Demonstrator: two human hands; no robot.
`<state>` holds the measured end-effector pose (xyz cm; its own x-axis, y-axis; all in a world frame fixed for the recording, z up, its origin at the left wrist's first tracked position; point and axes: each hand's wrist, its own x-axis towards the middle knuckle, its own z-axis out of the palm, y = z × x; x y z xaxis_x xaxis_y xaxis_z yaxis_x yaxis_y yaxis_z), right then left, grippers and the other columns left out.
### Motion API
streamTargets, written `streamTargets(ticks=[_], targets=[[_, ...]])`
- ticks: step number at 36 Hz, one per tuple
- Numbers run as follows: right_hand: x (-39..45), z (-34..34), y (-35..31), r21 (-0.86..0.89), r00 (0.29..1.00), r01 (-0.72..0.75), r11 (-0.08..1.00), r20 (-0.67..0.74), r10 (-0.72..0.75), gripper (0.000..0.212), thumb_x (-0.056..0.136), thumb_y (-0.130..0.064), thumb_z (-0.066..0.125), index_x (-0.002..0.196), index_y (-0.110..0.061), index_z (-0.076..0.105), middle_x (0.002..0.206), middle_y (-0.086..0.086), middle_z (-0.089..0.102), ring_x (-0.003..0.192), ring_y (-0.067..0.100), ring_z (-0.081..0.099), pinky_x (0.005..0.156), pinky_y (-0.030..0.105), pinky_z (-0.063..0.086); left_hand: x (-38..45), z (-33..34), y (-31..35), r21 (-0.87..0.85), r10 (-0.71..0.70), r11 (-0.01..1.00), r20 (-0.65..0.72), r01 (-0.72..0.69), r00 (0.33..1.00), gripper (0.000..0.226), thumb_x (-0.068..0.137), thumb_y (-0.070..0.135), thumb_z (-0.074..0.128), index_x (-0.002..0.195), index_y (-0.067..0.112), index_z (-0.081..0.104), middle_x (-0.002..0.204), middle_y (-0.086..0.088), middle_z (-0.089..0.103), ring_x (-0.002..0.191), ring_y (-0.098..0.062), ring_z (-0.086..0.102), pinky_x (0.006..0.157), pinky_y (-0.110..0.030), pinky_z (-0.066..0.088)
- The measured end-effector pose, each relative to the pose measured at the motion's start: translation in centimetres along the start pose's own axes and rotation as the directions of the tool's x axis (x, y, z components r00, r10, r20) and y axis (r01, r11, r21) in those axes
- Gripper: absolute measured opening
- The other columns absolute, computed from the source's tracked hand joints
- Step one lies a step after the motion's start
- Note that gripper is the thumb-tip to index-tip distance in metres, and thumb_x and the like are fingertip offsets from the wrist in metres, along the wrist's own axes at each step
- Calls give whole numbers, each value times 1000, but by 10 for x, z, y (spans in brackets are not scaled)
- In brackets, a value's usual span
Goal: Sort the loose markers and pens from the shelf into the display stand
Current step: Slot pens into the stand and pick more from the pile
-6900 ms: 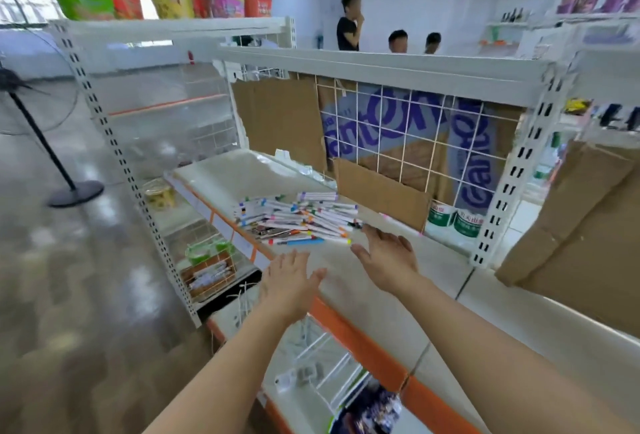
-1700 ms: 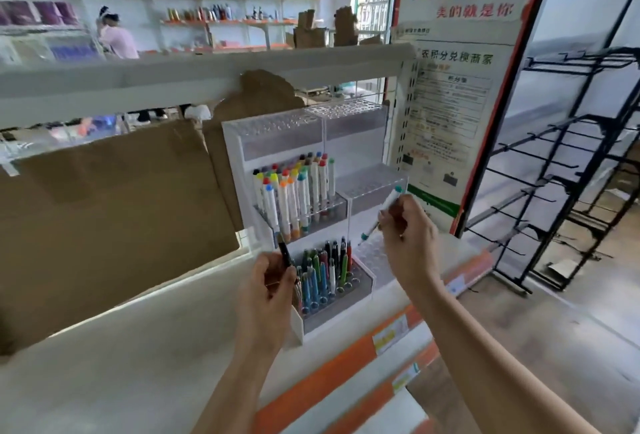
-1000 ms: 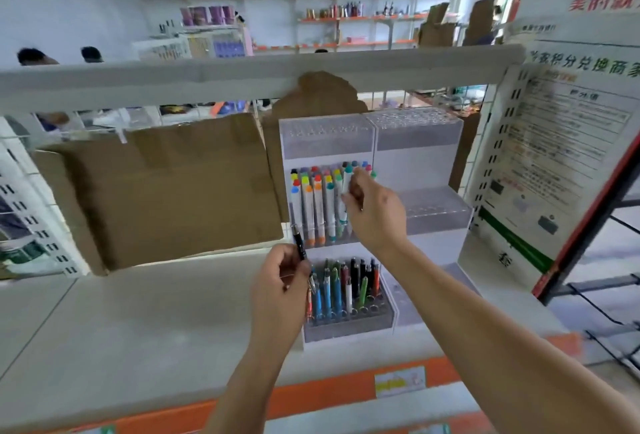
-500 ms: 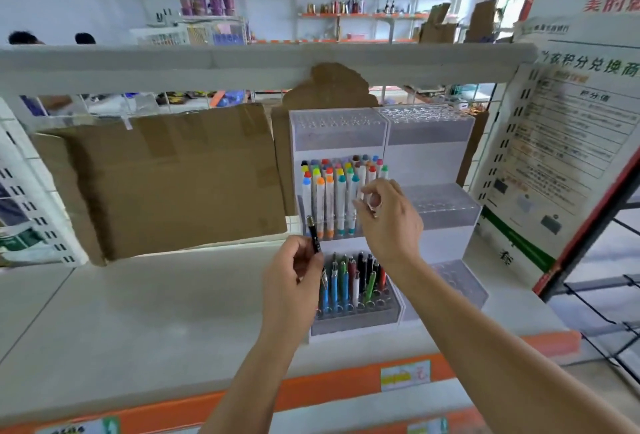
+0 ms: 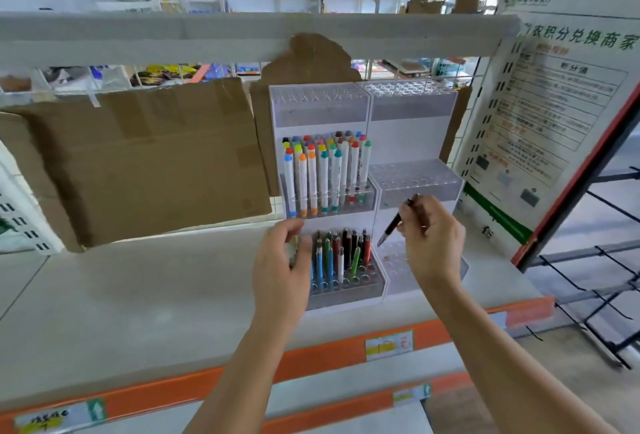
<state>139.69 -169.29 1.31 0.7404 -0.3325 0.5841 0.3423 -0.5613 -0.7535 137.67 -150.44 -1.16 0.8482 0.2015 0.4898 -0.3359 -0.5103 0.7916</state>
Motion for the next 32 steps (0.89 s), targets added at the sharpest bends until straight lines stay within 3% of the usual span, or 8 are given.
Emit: streamTargets(ticks=[3,8,14,19,22,26,29,32], targets=[[-9,7,19,-74,996,27,997,87,-21,14,89,-7,63,78,-14,57,61,2,60,59,25,63,53,37,49,-1,-2,-7,55,-6,998,-13,7,1000,24,96,19,53,118,12,57,116,0,60,111,-17,54,95,-30,42],[-22,24,29,-150,973,80,985,228,-44,24,89,-9,63,72,-19,50,50,-14,45,45,2,40,45,18,31,-7,-6,-13,84,-40,996,2,40,999,41,91,35,41,121,12,56,123,-1,57,119,-19,49,99,-24,32],[-31,29,35,-261,937,88,961,350,9,20,91,-11,60,72,-10,52,53,1,52,47,21,45,47,33,35,-9,-10,-15,105,-89,991,1,88,996,47,89,39,38,123,12,54,127,-2,55,123,-19,45,99,-18,24],[-39,31,41,-330,913,95,939,405,49,22,90,-9,60,72,-15,48,48,-12,38,44,13,36,44,29,27,-10,-7,-15,117,-105,988,25,101,994,45,92,39,39,125,12,53,128,-3,54,124,-19,43,99,-19,23],[-39,33,41,-422,902,104,901,422,94,14,93,-18,56,82,-10,58,62,1,55,58,28,49,49,32,31,-10,-6,-17,124,-112,986,24,108,993,37,97,34,44,125,12,53,128,-3,54,123,-20,44,99,-18,23],[-33,34,34,-496,868,111,861,470,159,15,96,-27,52,96,-14,60,81,4,57,74,30,56,55,31,37,-9,-7,-15,131,-113,986,35,107,993,49,89,42,36,124,13,54,127,-2,55,123,-19,44,99,-21,25],[-31,30,32,-495,884,94,864,440,157,17,95,-32,52,106,-20,58,95,-1,65,82,24,59,60,30,41,-10,-10,-13,152,-128,981,30,122,991,52,88,43,34,126,13,53,129,-3,54,125,-20,43,99,-21,25],[-29,25,25,-458,940,86,885,332,80,20,95,-35,52,109,-21,56,96,-6,63,79,16,54,59,26,35,-15,-15,-15,188,-146,972,25,139,989,44,94,39,41,127,11,52,130,-5,53,126,-21,42,99,-20,24]])
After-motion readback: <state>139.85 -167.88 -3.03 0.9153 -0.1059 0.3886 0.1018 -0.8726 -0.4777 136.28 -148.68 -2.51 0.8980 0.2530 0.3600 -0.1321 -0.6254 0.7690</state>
